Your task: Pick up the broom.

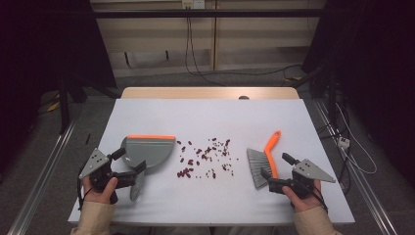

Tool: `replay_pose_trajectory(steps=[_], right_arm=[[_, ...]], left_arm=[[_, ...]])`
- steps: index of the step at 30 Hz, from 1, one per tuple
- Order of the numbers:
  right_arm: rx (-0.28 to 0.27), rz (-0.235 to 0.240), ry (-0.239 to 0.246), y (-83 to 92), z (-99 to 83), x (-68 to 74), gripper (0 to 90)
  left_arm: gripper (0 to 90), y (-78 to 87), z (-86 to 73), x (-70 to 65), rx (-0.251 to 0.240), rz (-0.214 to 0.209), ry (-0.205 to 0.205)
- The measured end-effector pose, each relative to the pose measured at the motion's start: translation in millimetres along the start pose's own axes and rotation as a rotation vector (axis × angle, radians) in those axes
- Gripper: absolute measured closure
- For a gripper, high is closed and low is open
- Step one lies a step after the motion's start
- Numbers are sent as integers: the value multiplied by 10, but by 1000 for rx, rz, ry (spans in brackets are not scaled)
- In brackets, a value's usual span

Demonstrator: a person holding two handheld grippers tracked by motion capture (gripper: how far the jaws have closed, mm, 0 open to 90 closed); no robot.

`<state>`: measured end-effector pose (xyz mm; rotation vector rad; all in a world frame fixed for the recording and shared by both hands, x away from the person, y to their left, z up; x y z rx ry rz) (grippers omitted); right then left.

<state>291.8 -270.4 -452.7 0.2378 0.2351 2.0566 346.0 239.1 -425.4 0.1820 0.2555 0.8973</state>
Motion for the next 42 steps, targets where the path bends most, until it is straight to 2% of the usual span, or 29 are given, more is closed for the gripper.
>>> replay_pose_trajectory(steps=[7,9,10,15,19,21,23,29,30,35,36,38,40,42], right_arm=[[-4,-29,4,9,49,-33,37],[9,-35,-1,-10,61,-45,37],[25,-56,5,-53,85,-67,42],[44,-90,11,-121,155,-129,48],[98,-114,19,-185,176,-177,56],[103,-124,-5,-228,193,-212,66],[102,-129,-10,-241,205,-226,68],[130,-181,-16,-333,261,-316,74],[156,-205,-28,-376,267,-350,86],[194,-232,-52,-450,271,-422,130],[220,-235,-69,-508,264,-459,185],[228,-232,-75,-529,258,-467,211],[276,-239,-80,-615,215,-483,272],[292,-247,-87,-640,196,-487,280]], left_arm=[[38,-4,8,-8,-1,-6,-7],[38,-6,12,-9,0,-8,-11],[38,-7,14,-10,0,-6,-14],[38,-13,16,-23,3,-12,-23],[39,-19,13,-21,3,-11,-16],[39,-24,14,-24,4,-11,-16],[39,-23,19,-25,6,-13,-25],[39,-29,29,-30,4,-17,-28],[39,-31,31,-31,2,-18,-30],[39,-30,37,-34,-4,-20,-29],[39,-30,38,-31,-4,-20,-31],[39,-32,36,-29,-3,-20,-29],[39,-33,31,-25,2,-23,-33],[39,-38,26,-26,5,-25,-32]])
Point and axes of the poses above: each handheld gripper's, and its own axes: y roughly backward along the jaws, z roughly out of its top, x roughly to its left, the point moved 2 cm from there along -y, roughly forward along the jaws, and after that the axes turned 2 degrees about z, right-handed, at the moved point
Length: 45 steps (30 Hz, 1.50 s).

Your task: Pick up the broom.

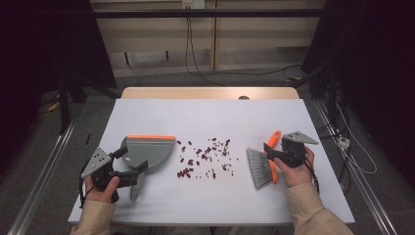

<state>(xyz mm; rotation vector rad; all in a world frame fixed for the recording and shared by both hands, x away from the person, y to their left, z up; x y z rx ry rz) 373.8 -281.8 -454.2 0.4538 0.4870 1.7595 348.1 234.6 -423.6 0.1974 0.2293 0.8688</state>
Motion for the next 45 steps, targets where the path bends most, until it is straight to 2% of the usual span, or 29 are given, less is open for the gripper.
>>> replay_pose_trajectory(steps=[1,5,10,14,20,23,28,30,37,41,45], right_arm=[[23,-8,-5,-59,-18,-1,301],[65,-12,-27,-117,-31,3,317],[101,-15,-57,-188,-45,19,317],[130,-12,-54,-241,-61,24,322],[156,-21,-45,-286,-54,24,410],[169,3,-47,-304,-57,32,445],[179,0,-6,-322,-47,65,490],[186,25,5,-313,-42,57,533],[216,66,38,-288,-33,111,648],[235,81,61,-284,-15,120,661],[237,61,89,-293,5,75,683]], left_arm=[[39,-3,-1,-2,0,-1,2],[39,-14,-5,5,4,-3,-5],[39,-28,-12,-5,7,-7,1],[39,-17,-14,2,10,-6,-5],[39,-24,-17,-7,10,-9,0],[39,-26,-19,-8,15,-11,-5],[39,-28,-19,-9,14,-12,-4],[39,-30,-18,-11,15,-12,-5],[39,-26,-15,-8,14,-10,-7],[39,-21,-17,-6,13,-9,-4],[39,-19,-17,-7,12,-9,-3]])
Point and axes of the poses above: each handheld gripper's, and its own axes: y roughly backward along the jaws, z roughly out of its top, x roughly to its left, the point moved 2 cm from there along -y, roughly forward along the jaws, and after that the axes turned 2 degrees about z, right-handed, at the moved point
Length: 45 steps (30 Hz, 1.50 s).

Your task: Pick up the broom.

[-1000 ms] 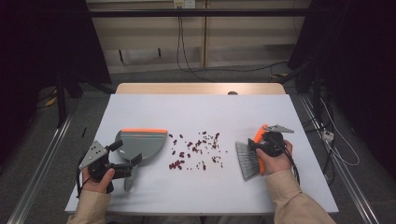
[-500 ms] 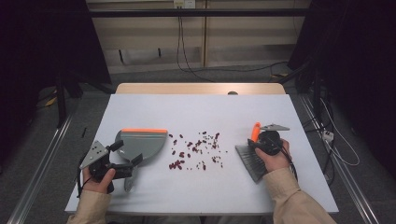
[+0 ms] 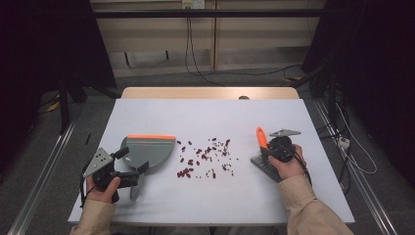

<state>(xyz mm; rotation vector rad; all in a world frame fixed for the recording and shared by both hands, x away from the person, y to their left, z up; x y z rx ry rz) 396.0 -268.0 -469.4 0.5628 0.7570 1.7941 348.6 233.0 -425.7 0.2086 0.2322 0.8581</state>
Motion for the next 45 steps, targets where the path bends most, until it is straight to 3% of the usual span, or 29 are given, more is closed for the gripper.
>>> replay_pose_trajectory(steps=[6,17,23,30,35,40,45], right_arm=[[-6,-8,-29,-31,25,-157,688],[25,-29,-23,-47,41,-141,619],[42,-14,-114,-66,48,-172,643],[42,-10,-151,-77,40,-182,659],[34,-29,-160,-81,34,-158,664],[27,-15,-165,-80,28,-181,664],[24,-37,-175,-82,40,-161,669]], left_arm=[[39,-2,-1,4,2,1,-1],[39,-4,-1,3,5,1,-4],[39,-1,-1,-14,8,0,-13],[39,19,3,-12,5,4,-14],[40,-10,12,-21,6,0,-19],[39,-38,21,-45,9,-5,-23],[39,-30,43,-50,3,5,-23]])
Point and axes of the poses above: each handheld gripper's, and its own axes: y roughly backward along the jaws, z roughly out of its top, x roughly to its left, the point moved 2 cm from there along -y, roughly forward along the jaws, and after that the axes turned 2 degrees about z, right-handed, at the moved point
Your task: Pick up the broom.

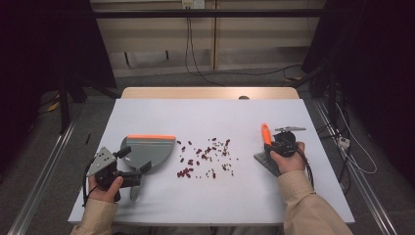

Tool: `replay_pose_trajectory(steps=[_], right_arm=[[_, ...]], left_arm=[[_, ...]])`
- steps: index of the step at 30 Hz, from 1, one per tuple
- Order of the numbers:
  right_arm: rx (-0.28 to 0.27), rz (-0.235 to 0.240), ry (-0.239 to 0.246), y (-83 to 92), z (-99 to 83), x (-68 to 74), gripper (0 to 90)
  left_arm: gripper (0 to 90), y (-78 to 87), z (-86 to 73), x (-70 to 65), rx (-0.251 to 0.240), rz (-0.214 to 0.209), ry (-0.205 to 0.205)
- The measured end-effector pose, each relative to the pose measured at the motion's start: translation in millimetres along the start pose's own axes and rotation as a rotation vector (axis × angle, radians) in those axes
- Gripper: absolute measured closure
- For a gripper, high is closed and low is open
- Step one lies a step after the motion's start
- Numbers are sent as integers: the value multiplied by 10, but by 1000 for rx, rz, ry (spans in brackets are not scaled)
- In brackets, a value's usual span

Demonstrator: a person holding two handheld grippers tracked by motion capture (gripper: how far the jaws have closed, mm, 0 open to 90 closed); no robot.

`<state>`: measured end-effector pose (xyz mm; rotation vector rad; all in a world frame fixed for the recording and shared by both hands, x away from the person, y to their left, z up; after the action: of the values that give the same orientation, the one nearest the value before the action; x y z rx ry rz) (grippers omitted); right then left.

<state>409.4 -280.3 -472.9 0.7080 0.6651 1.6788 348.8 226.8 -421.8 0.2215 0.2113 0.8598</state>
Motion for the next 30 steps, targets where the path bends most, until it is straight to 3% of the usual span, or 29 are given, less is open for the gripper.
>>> replay_pose_trajectory(steps=[2,5,7,13,20,30], right_arm=[[11,1,-20,6,11,3,672],[21,-20,7,7,33,26,676],[26,-18,1,13,39,27,677],[21,54,-14,58,65,8,688],[-78,138,-14,201,120,43,696],[-181,197,-50,419,150,65,704]], left_arm=[[39,20,27,3,-14,7,-1],[39,42,44,-7,-23,15,1],[39,48,38,-15,-20,14,3],[39,60,41,-37,-20,12,-2],[39,56,71,-46,-29,15,-2],[39,17,150,-117,-41,-4,-22]])
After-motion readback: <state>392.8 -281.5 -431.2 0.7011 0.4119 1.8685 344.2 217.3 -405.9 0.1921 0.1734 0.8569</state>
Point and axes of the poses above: each handheld gripper's, and its own axes: y roughly backward along the jaws, z roughly out of its top, x roughly to its left, the point moved 2 cm from there along -y, roughly forward along the jaws, and after that the axes turned 2 degrees about z, right-handed, at the moved point
